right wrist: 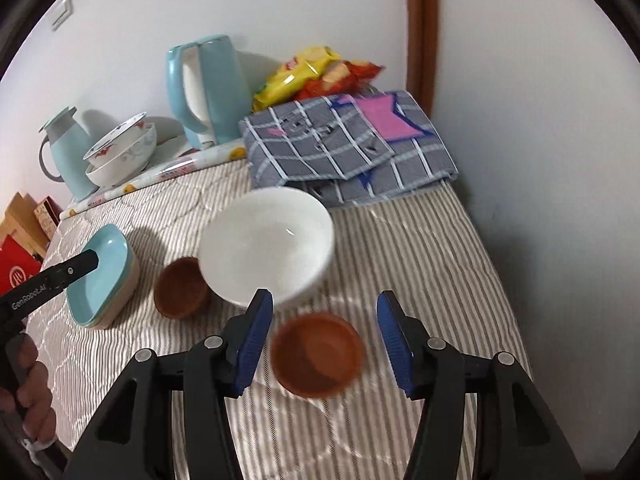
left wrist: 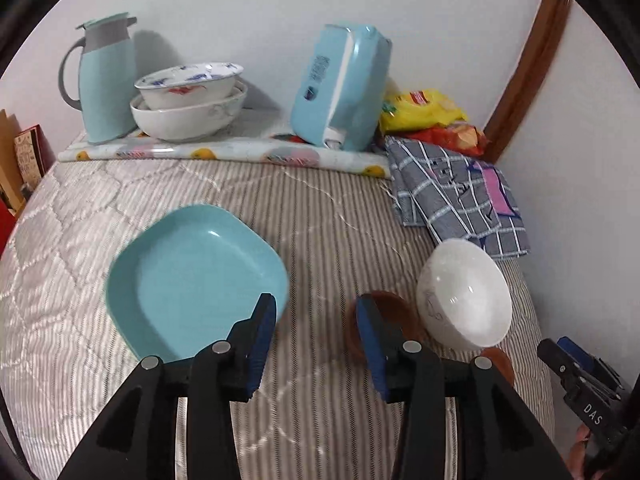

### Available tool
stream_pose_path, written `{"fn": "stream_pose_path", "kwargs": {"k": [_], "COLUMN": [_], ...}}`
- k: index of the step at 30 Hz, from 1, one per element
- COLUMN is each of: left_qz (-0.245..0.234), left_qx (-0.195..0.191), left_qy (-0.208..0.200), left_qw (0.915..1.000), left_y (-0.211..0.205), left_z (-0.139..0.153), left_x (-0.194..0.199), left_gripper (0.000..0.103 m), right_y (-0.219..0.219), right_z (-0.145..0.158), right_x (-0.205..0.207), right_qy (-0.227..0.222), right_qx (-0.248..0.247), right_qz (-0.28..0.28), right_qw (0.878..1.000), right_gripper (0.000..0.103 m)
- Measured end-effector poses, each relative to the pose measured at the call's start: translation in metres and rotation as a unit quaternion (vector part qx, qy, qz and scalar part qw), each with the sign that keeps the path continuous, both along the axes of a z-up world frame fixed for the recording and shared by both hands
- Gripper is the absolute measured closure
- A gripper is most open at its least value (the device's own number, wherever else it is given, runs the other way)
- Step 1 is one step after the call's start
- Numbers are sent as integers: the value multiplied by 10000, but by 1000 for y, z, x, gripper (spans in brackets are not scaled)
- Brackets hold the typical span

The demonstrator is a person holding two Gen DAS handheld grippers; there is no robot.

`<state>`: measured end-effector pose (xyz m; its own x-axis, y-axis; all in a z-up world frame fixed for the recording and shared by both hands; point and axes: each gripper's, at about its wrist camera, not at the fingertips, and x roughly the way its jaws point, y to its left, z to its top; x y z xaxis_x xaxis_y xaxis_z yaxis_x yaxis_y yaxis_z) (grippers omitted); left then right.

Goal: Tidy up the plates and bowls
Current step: 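Close both grippers on the rim of the small brown bowl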

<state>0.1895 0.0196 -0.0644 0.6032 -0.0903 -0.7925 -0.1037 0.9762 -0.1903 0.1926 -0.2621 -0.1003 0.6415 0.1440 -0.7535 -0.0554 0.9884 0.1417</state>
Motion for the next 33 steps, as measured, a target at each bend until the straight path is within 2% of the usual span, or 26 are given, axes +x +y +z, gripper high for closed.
{"fn": "stream_pose_path", "kwargs": {"k": [5,10,21,33], "left_qz": [-103,-83,65,-89], "left_qx": [-25,54,162,253], "left_qy": [368,556,753,867], "left_qw": [9993,9984,9970,9959], "left_y": [-13,-24,-34,-51], "left_z": [-18,-33,-55,-72], "left_x": [6,9,21,37], "left_gripper": [63,63,63,63], "right_y": [-21,-33,-36,-34], "right_z": [-15,-31,-57,-76], "right_x": [-5,-5,7,18], "right_qy": [109,217,385,582], "right_qx": [79,121,189,277], "right_qz": [-100,-152,-41,15], "right_qw": [9999,9996,9991,9979], "right_gripper": [49,49,49,49]}}
